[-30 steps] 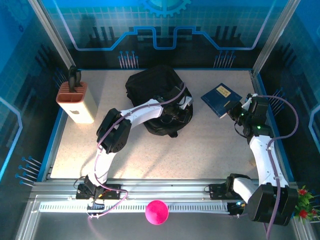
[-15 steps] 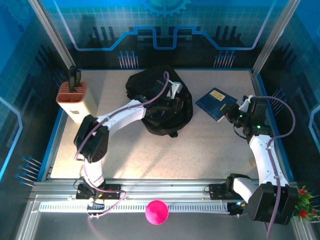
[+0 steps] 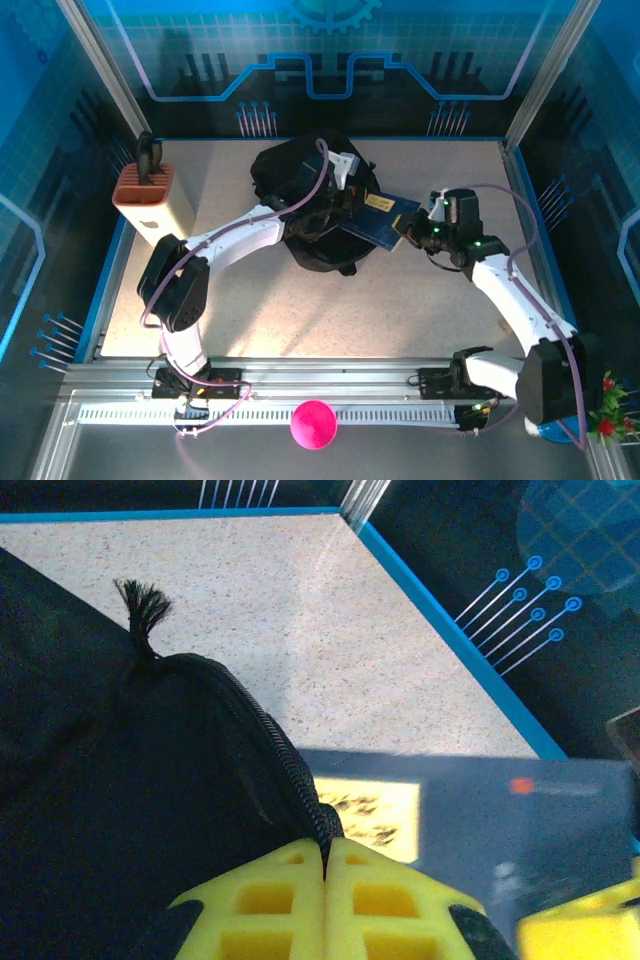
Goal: Pack the student bag
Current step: Place the book in the student bag.
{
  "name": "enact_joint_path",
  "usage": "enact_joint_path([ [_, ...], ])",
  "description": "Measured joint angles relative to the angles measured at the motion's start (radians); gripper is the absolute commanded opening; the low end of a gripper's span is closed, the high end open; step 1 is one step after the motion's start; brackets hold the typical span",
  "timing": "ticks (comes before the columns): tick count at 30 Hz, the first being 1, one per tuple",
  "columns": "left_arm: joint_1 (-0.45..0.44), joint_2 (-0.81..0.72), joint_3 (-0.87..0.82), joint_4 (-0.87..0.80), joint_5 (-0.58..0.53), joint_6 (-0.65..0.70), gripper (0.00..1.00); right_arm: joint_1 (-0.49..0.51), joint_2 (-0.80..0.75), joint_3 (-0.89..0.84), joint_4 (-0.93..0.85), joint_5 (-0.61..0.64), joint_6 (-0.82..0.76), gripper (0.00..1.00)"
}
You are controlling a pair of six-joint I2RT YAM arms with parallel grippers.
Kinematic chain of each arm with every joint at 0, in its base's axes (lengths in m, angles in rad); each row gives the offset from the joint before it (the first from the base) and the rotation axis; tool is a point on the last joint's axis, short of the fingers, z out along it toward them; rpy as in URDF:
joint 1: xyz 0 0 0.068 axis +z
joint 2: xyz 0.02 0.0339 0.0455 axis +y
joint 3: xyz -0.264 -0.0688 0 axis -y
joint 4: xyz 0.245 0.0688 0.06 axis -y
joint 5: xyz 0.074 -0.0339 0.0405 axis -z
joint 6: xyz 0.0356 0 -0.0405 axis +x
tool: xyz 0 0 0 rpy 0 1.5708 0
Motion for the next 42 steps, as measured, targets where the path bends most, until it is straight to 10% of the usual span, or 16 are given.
enact_joint_path([
  [22,0.000,-0.046,-0.035,0.047,0.043,-0.057,0.04,0.204,0.473,0.122,0.316,0.280,0.307,0.02],
  [34,0.002,-0.077,-0.048,0.051,0.035,-0.093,0.05,0.241,0.642,0.235,0.372,0.262,0.356,0.41],
  [42,0.005,-0.077,-0.058,0.057,0.035,-0.100,0.05,0.230,0.556,0.135,0.328,0.227,0.347,0.43],
])
